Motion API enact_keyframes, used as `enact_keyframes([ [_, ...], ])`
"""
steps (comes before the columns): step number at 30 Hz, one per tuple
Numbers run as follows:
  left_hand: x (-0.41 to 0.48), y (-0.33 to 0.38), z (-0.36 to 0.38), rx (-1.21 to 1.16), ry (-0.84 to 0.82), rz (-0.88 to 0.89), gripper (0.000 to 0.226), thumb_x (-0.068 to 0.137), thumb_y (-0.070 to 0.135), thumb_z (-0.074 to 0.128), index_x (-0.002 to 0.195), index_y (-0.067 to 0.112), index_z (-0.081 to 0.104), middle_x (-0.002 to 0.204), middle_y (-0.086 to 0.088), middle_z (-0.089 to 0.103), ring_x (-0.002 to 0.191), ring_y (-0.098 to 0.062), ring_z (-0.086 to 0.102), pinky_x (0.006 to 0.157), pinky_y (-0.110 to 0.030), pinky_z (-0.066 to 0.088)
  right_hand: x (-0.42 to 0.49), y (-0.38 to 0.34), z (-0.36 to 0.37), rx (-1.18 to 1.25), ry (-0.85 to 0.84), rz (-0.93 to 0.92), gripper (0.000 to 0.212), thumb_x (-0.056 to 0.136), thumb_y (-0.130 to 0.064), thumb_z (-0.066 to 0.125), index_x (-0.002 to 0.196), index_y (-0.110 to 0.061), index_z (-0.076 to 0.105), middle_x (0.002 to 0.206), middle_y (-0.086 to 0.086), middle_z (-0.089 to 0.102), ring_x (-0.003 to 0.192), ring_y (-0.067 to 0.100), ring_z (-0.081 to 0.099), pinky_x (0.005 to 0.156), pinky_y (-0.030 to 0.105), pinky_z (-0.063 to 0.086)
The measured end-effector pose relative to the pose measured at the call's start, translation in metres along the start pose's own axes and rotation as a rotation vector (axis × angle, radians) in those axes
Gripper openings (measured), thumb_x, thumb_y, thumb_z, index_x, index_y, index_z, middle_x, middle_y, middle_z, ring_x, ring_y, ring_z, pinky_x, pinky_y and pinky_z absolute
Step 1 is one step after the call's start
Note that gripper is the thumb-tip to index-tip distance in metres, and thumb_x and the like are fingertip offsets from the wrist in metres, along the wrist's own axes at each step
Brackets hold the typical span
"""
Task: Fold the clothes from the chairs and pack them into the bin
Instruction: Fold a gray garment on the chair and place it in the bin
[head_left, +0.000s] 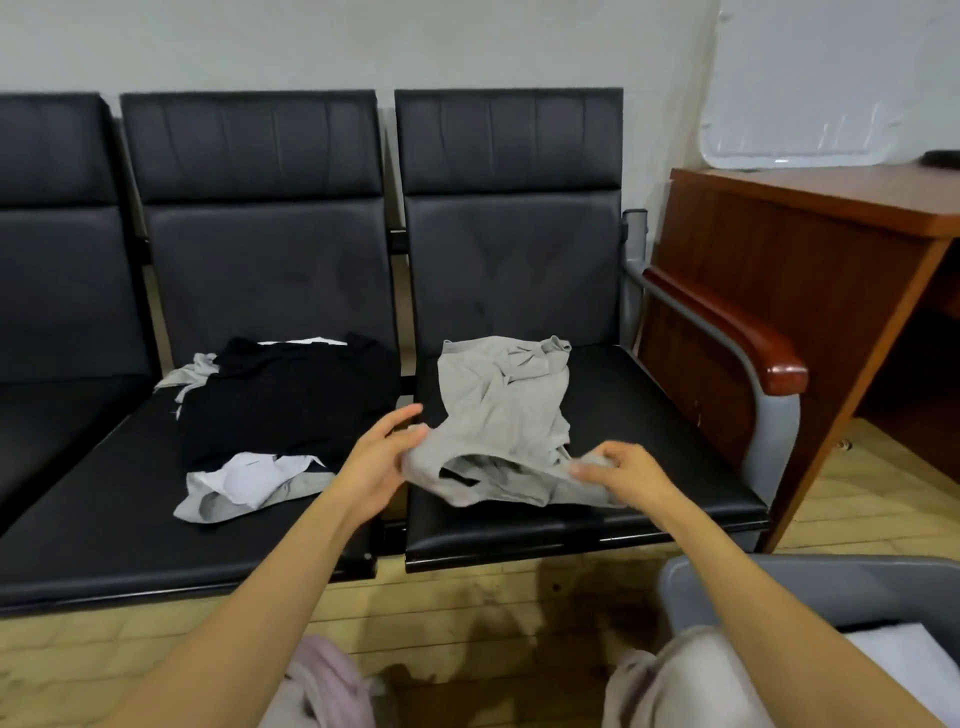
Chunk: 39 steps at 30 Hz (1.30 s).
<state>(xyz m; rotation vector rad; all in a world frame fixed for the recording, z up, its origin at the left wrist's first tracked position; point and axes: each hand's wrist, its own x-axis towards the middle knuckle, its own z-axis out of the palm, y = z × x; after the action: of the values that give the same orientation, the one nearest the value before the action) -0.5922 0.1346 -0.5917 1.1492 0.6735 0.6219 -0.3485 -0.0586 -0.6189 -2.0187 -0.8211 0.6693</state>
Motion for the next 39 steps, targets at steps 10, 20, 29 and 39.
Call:
enact_keyframes([
  [10,-0.024,0.095,0.047,-0.033,-0.177,0.275,0.065,0.092,0.005,0.058,0.148,0.024,0.032,0.14,0.006,0.049,0.118,-0.013,0.057,0.088,-0.03,0.053,-0.048,-0.11,-0.066,0.574,0.218,-0.444,0.011,0.092,-0.014,0.061,0.084,-0.012,0.068,0.076,0.001,0.067,0.072,0.013,0.061,0.068,0.025,0.05],
  [20,0.053,0.132,0.053,0.188,-0.013,-0.137,0.03,0.093,0.006,0.058,0.122,0.008,0.063,0.118,-0.015,0.064,0.094,-0.026,0.063,0.071,-0.036,0.053,0.037,-0.147,-0.083,0.469,-0.024,0.05,0.025,0.095,-0.017,0.057,0.118,-0.011,0.061,0.113,0.011,0.065,0.101,0.024,0.062,0.077,0.036,0.051],
  [29,0.104,0.308,0.129,-0.029,-0.113,0.586,0.048,0.099,-0.002,0.041,0.145,0.014,0.04,0.145,-0.006,0.045,0.123,-0.018,0.051,0.091,-0.024,0.049,0.084,-0.303,-0.154,0.761,0.137,-0.565,0.03,0.103,-0.022,0.042,0.132,-0.026,0.05,0.117,-0.005,0.062,0.103,0.015,0.06,0.079,0.031,0.052],
  [39,0.025,0.172,0.079,0.342,-0.103,0.208,0.055,0.096,0.006,0.052,0.147,0.023,0.037,0.14,-0.004,0.052,0.093,-0.017,0.062,0.069,-0.027,0.054,0.036,-0.19,-0.1,0.379,0.128,-0.207,0.04,0.095,-0.002,0.049,0.133,-0.013,0.051,0.119,0.014,0.064,0.101,0.027,0.063,0.081,0.044,0.055],
])
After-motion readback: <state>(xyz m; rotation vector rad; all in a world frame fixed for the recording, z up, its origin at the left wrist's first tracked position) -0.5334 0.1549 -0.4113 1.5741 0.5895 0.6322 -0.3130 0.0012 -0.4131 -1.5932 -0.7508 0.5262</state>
